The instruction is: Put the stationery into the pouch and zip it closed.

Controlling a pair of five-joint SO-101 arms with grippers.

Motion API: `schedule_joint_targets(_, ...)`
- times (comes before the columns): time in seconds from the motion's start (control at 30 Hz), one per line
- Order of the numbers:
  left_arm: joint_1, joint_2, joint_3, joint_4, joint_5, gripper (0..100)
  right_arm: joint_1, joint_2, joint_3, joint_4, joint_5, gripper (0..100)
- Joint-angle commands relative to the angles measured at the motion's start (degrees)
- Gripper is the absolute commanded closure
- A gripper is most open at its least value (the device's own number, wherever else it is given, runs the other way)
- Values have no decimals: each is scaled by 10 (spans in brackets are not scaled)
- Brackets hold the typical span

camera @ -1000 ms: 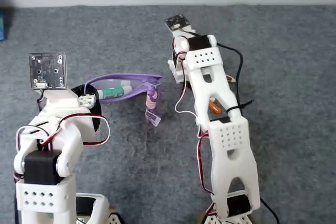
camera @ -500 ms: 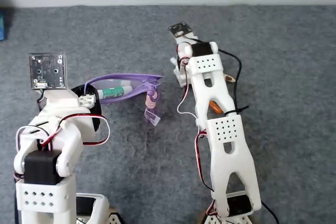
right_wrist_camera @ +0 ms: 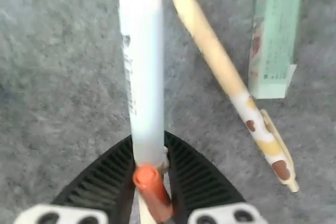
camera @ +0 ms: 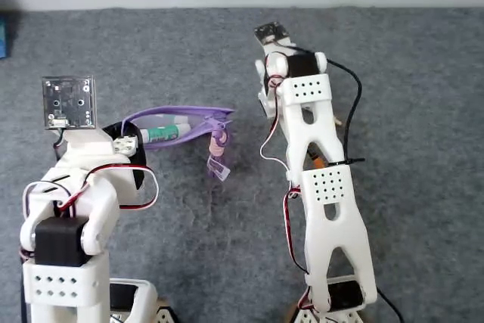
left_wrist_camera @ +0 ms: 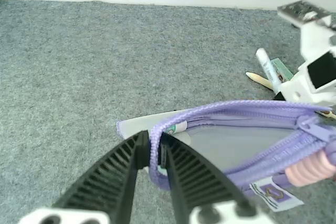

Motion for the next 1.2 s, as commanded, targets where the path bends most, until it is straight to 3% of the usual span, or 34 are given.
schedule_joint_targets(0.0, 3, 5, -2, -8, -4, 989, 9, -42, -32, 27, -11, 991)
schedule_joint_targets(0.33, 3, 5, -2, -8, -5, 989, 7, -157, -35, 27, -15, 991)
schedule_joint_targets(0.77, 3, 5, -2, -8, -6, 989, -53, -385, -29, 27, -92, 991)
schedule_joint_targets(1.17, 3, 5, -2, -8, -7, 989, -95, -712, 268, 26, -112, 991)
